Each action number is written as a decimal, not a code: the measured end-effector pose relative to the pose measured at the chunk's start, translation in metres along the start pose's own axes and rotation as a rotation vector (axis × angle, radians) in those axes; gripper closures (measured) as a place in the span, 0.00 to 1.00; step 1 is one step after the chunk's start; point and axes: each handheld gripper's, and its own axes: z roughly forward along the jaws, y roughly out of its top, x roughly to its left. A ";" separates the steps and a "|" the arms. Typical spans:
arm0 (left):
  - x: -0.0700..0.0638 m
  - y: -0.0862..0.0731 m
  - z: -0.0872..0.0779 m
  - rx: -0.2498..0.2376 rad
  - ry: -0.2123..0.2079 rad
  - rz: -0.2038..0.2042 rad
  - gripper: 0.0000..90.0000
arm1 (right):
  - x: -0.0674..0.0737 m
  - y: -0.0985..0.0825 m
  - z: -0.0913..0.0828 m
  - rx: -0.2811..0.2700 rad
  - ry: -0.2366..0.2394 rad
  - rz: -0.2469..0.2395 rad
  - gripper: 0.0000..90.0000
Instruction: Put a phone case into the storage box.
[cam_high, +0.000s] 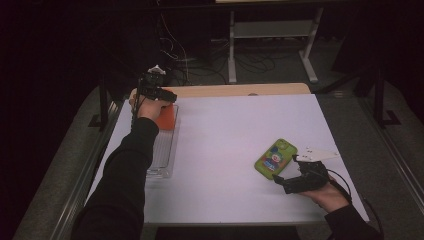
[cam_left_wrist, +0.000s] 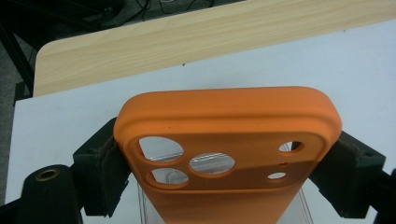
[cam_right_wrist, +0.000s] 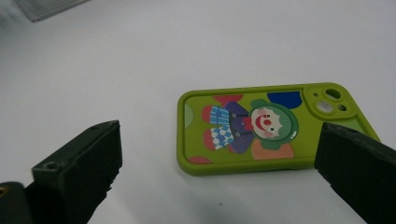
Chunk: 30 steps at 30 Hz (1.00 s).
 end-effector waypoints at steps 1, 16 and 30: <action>0.000 0.000 0.001 0.002 -0.003 -0.013 0.17 | 0.000 0.000 0.000 0.004 0.000 0.004 0.00; 0.003 0.001 0.010 -0.022 0.017 -0.046 0.16 | 0.000 0.000 0.000 0.009 0.004 0.007 0.00; 0.001 0.003 0.019 -0.059 0.058 -0.042 0.15 | -0.001 0.000 0.000 0.009 0.005 0.005 0.00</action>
